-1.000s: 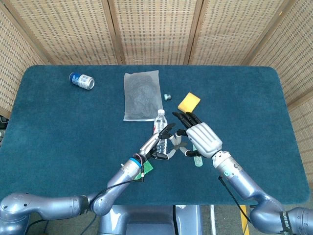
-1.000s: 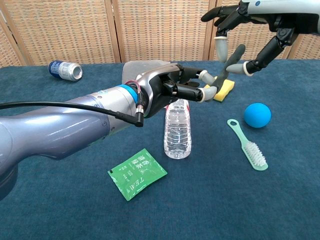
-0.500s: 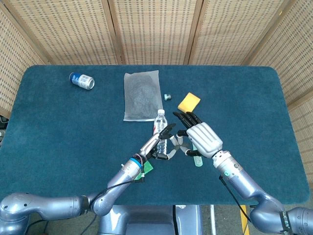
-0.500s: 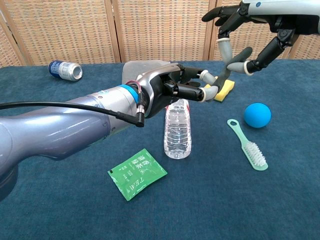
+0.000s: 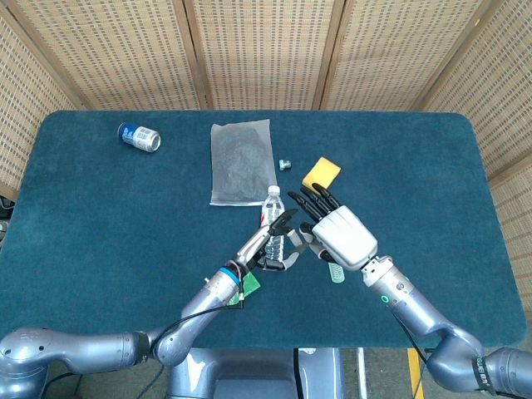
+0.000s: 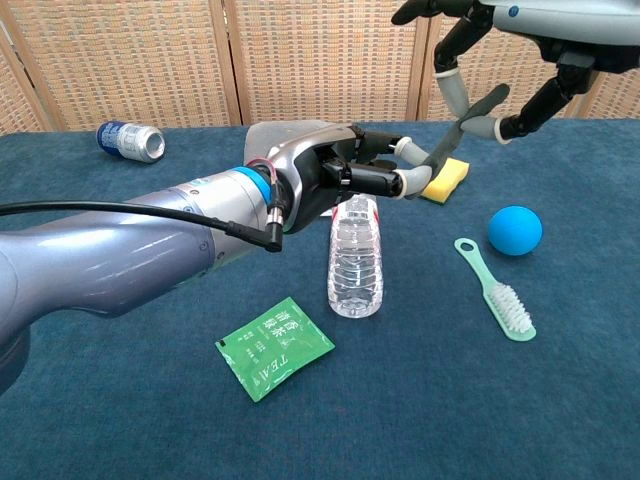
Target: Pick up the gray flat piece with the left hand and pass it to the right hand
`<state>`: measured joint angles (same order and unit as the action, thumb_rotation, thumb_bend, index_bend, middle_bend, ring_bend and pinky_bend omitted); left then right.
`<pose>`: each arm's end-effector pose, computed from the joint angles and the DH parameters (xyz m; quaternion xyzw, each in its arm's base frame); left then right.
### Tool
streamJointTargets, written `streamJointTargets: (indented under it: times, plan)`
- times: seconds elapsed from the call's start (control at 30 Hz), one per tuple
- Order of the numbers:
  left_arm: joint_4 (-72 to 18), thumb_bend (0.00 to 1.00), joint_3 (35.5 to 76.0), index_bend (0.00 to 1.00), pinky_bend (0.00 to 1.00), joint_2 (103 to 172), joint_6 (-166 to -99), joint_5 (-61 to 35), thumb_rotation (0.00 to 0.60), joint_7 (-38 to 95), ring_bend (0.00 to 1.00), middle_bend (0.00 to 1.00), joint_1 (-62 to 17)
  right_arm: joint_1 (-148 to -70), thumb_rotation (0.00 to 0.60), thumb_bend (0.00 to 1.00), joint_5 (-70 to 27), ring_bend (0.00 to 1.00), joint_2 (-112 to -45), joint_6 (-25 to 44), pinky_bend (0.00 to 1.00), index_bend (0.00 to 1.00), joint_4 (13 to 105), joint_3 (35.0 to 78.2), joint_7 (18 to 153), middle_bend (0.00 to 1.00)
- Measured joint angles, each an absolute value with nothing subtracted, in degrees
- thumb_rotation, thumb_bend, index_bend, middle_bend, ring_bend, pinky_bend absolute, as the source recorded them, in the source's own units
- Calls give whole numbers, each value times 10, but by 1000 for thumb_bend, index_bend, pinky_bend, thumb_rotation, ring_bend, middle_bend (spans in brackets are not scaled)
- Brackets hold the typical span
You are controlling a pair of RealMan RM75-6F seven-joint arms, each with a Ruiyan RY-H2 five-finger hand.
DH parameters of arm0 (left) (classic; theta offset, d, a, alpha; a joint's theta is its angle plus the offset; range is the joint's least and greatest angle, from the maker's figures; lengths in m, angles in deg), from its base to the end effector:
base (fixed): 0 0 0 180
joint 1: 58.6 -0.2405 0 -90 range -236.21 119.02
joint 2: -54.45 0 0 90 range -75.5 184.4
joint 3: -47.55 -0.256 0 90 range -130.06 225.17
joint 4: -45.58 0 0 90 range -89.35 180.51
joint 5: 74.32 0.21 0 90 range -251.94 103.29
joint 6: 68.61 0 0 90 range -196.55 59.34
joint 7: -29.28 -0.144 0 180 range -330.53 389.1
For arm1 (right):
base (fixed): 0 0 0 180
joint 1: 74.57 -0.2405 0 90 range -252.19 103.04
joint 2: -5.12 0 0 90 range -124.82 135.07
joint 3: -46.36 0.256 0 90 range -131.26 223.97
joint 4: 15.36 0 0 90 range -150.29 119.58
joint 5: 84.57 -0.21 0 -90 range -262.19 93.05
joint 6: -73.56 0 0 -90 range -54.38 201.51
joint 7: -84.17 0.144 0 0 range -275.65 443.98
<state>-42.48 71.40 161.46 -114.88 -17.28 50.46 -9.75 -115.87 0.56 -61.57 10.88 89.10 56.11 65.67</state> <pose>-0.0022 0.3128 -0.0891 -0.4876 -0.7087 -0.5081 0.0434 -0.0959 -0.3124 0.0941 0.7841 -0.1851 0.4510 0.3841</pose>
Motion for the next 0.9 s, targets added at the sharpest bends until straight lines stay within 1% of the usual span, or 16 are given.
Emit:
streamJointTargets:
  times: [0.2,0.5,0.7,0.9]
  plan:
    - [-423,450,712,780,0,1603,-1151,-172,600,506,0,0,-105,-1155,600,724,58,0,-632,66,0,870,833,558,607,133]
    - [-419,451,711,780,0,1569,-1151,-171,600,518,0,0,-124,-1148,600,724,77,0,-634,43,0,877,796,562,604,138]
    - [-414,452,708,781,0,1524,-1151,-165,600,536,0,0,-149,-1144,600,724,74,0,-625,39,0,878,772,567,603,140]
    - [-404,454,708,782,0,1461,-1152,-154,600,563,0,0,-182,-1135,600,724,67,0,-619,37,0,878,753,566,618,140]
